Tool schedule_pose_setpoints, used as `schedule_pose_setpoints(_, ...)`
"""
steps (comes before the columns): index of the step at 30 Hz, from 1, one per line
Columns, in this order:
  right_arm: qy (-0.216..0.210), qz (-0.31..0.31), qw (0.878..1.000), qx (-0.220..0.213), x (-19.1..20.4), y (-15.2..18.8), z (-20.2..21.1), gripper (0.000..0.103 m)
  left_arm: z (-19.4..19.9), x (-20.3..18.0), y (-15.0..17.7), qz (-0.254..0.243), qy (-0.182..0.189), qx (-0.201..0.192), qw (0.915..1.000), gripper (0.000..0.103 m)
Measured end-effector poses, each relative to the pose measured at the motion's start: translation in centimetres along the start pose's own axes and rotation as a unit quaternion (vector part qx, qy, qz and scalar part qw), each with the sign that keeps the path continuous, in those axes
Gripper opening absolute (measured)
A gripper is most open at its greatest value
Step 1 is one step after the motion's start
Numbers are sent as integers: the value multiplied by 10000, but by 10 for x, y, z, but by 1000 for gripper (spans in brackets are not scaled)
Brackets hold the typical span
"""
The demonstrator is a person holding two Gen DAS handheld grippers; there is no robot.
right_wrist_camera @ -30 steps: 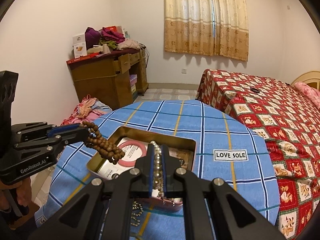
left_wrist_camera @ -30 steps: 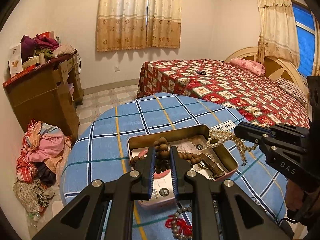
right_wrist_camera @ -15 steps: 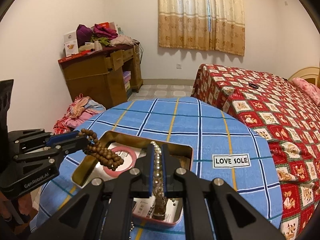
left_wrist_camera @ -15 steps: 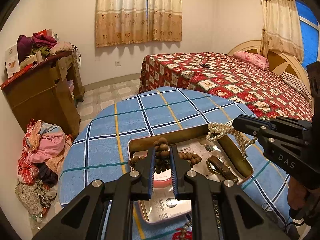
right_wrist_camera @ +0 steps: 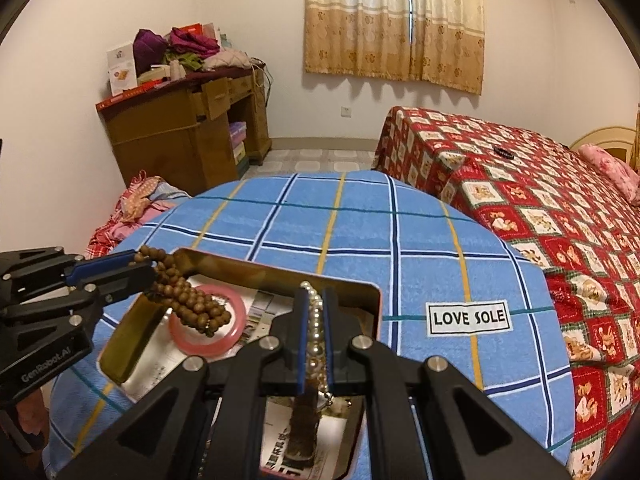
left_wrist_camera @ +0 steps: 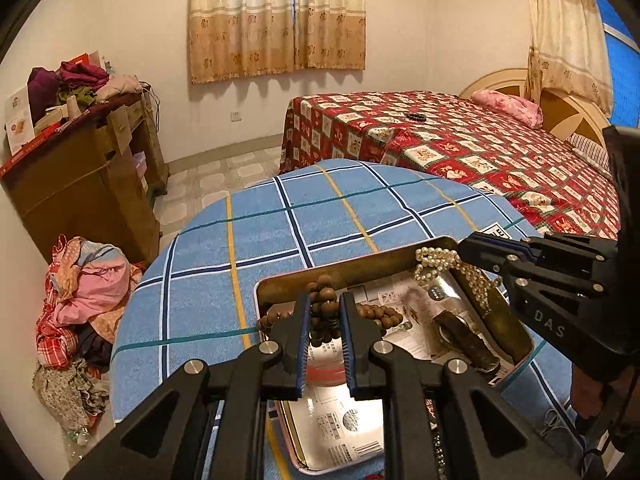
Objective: Organize jewelry
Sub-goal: 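Carry the beads and pearls over the tin and open both grippers inside, then withdraw both grippers from the tin toward the remaining jewelry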
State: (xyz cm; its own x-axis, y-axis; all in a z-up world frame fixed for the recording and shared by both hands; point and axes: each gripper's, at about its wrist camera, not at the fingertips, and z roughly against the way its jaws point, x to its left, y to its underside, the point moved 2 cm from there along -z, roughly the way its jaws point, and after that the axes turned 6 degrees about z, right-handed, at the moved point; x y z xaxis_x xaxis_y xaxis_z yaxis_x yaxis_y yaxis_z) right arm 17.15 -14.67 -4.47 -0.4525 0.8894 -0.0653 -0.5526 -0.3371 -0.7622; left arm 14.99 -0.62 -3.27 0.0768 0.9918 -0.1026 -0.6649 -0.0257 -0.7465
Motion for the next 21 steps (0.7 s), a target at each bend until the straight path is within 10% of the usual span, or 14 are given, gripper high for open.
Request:
schedule_pose_setpoints(12,76,-2,9999,67,2,4,-6,9,0,-3,6,-84,78,-31,9999,16)
schedule_pose_setpoints(14,17,-18,10000,80,2,3,-6,11,4,-4,6,-113,77,-107,9998,35)
schedule_pose_setpoints(17,-9,-9,10000,90,4,6,-4,44,14,0,6,-27,-49,-309,9995,72)
schedule_pose_setpoints(21,23,5,10000,84,6,10,2,53,18,7,8,65,-77,-283,9995,72)
